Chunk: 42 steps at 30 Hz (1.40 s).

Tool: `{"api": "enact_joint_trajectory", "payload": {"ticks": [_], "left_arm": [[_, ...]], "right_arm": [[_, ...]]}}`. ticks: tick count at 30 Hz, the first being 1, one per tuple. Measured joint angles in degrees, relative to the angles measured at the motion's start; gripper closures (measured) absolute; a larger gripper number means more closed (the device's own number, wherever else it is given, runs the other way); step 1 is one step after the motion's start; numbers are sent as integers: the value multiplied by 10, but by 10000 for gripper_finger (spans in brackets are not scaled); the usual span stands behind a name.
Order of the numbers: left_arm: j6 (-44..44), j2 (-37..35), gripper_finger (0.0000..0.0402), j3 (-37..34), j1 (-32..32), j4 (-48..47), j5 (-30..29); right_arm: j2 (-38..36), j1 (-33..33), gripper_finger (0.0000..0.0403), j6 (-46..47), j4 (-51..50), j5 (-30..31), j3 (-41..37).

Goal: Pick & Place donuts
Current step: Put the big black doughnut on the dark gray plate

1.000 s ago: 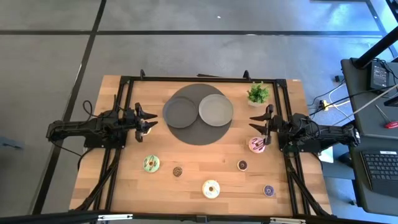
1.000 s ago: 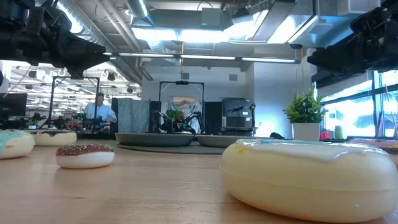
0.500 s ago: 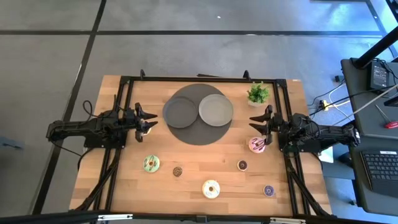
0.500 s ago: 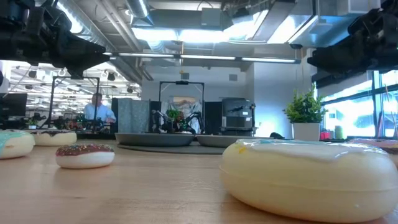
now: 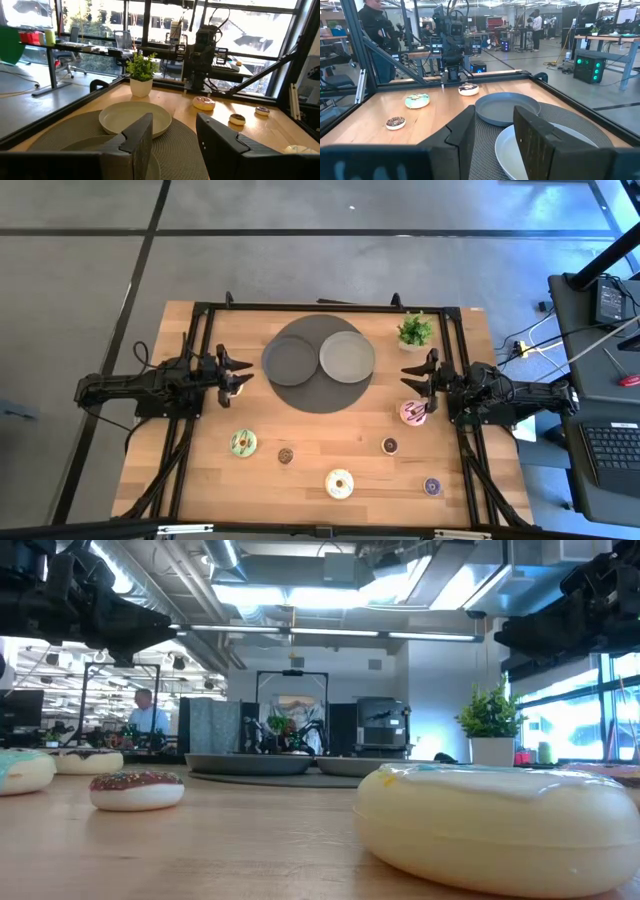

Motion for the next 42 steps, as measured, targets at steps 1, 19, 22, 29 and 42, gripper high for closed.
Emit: {"api": "enact_joint_trajectory", "payload": {"ticks": [1, 19, 22, 29, 42], "left_arm": [[1, 0, 254, 0, 0, 0, -1], [34, 0, 247, 0, 0, 1, 6], [46, 0, 236, 0, -2, 0, 14], [24, 0, 174, 0, -2, 9, -13], [-116, 0, 148, 1, 0, 38, -33]], "right_arm": [[0, 0, 267, 0, 0, 0, 0], [0, 0, 267, -178, 1, 0, 0], [0, 0, 267, -179, 2, 0, 0], [0, 0, 267, -170, 3, -1, 0], [1, 0, 267, -88, -1, -5, 0]]}}
